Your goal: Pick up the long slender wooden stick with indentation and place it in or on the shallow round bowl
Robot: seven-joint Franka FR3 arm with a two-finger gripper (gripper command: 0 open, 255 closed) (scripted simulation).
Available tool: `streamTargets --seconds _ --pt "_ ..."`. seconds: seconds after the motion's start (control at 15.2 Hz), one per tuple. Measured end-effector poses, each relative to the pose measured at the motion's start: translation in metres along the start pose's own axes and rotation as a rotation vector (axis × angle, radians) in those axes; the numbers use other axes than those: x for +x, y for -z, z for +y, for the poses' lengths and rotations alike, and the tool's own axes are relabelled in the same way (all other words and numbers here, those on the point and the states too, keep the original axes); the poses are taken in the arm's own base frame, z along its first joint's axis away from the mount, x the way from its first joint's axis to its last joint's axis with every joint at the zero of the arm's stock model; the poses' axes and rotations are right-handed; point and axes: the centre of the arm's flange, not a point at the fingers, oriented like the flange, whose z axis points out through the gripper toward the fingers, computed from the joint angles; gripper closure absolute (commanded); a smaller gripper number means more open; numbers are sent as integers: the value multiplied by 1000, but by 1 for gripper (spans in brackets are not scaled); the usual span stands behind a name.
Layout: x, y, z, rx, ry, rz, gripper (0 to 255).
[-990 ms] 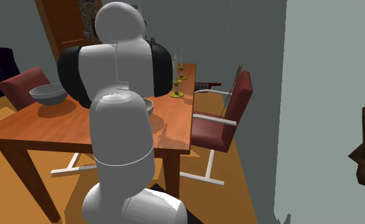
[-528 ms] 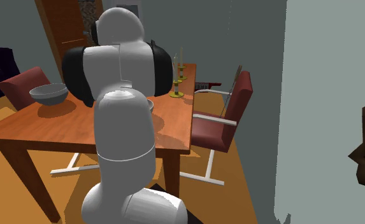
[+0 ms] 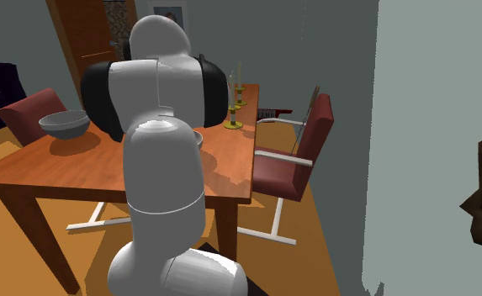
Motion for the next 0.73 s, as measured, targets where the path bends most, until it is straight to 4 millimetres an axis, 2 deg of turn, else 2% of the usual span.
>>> streamTargets --seconds 0.46,0.53,0.73 --pt "1 -5 0 0 -1 8 255" --pt "1 -5 0 0 -1 7 0" --pt "1 -8 -1 0 0 1 0"
